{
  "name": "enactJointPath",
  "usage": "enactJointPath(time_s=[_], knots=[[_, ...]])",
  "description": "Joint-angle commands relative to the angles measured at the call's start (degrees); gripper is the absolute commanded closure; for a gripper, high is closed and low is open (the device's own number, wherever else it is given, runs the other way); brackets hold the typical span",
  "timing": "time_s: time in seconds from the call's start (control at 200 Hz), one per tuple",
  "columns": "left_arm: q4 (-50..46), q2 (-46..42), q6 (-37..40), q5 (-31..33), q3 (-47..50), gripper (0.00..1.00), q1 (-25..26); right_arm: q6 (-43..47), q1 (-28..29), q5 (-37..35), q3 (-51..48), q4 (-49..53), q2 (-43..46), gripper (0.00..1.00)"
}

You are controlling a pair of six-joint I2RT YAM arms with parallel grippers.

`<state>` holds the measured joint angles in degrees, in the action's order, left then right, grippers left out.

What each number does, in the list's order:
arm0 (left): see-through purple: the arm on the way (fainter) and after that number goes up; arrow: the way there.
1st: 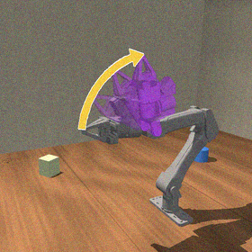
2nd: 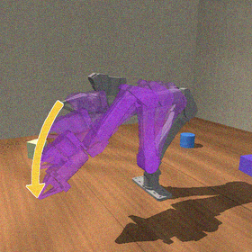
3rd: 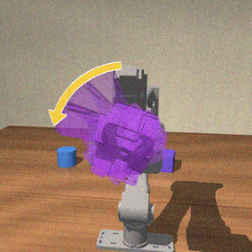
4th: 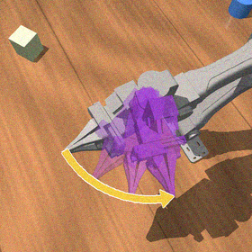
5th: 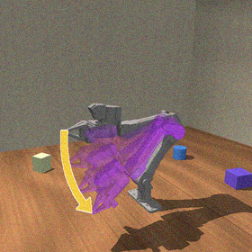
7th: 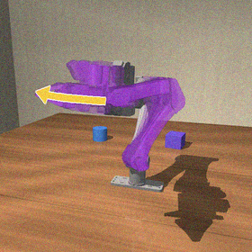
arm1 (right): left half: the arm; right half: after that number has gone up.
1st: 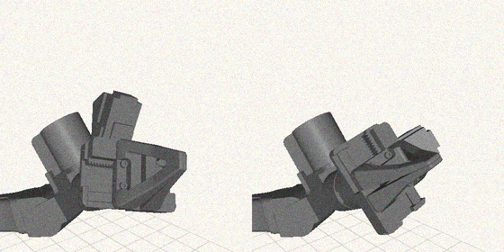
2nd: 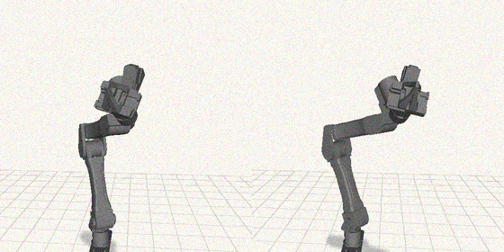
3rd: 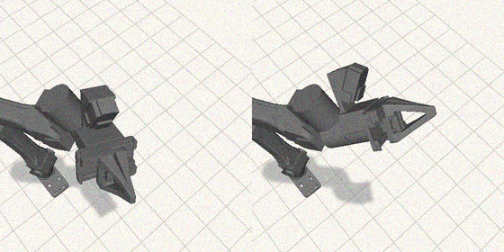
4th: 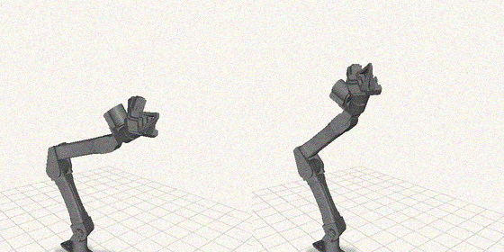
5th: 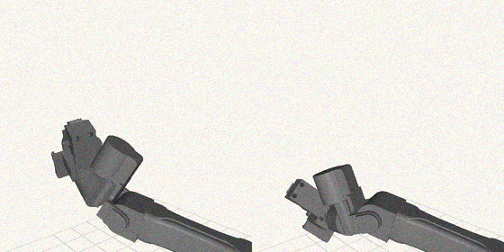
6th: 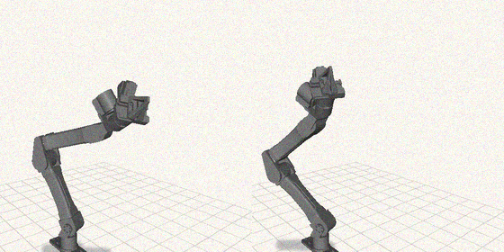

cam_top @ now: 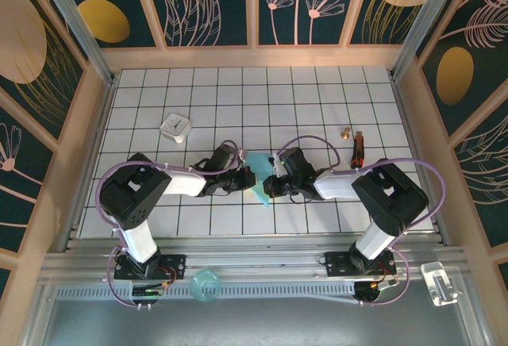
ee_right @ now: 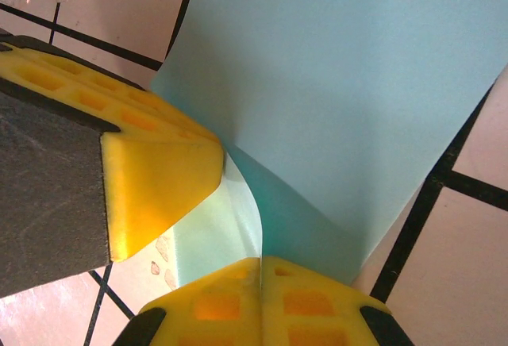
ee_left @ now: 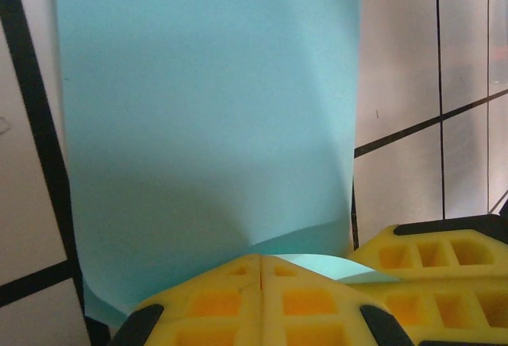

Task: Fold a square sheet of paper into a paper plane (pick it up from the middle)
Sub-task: Third fold the triangle at the center of the table.

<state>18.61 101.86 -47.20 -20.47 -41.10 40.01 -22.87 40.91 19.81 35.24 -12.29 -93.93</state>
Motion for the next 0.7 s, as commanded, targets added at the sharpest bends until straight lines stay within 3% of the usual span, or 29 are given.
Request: enactJointPath(time_s=[0.0, 0.345, 0.696], knots=[[-2.7, 1.1, 1.8, 0.5, 1.3, 1.0, -0.5, 0.7, 0.0, -3.2, -2.6, 9.0, -4.1, 1.0], [-7.8, 3.0, 5.9, 2.2, 1.5, 1.0, -0.5, 1.0, -0.1, -3.2, -1.6, 10.0, -3.5, 1.0], [-9.8, 4.5, 8.9, 4.6, 0.5, 1.0, -0.5, 1.3, -1.1, -4.3, 0.4, 15.8, 3.8, 0.85]])
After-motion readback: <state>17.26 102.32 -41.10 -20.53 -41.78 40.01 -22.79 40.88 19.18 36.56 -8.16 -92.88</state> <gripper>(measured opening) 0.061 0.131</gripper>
